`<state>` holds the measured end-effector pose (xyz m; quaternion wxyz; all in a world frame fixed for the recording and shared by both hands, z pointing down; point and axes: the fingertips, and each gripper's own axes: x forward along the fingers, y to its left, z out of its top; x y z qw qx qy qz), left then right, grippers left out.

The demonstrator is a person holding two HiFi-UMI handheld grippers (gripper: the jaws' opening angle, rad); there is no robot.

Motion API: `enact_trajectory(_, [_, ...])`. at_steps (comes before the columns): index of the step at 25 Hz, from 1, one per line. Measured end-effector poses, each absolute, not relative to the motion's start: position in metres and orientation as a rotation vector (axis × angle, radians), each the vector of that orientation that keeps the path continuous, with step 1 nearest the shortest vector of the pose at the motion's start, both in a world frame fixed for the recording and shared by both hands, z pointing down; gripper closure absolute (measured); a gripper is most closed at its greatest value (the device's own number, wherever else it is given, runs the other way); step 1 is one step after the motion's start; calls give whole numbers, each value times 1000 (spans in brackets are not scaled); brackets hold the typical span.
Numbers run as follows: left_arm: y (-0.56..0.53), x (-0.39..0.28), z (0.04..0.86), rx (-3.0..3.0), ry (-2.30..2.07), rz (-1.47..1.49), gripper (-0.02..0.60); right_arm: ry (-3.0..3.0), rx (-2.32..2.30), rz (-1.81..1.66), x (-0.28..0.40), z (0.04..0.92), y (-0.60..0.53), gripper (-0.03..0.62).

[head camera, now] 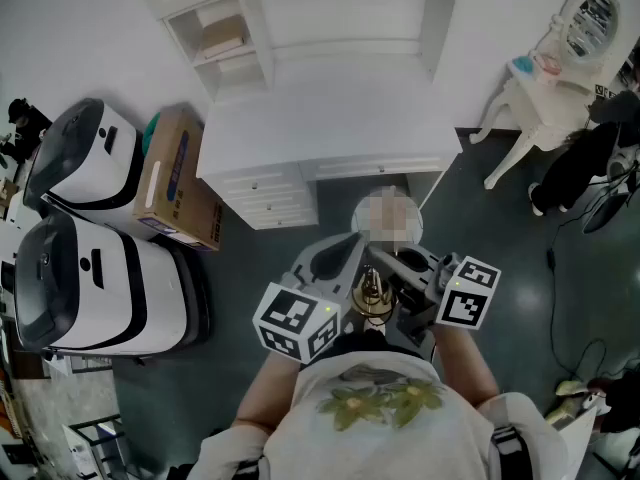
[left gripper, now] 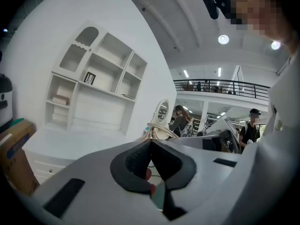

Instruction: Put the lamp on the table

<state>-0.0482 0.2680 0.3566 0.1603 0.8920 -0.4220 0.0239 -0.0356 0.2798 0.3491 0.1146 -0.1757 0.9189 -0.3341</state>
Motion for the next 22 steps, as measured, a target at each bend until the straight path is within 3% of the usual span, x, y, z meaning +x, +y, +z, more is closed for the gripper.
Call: enact_trajectory(22, [233,8,368,2480,-1296,79,554,2715,-466,-993,22,360,245,565])
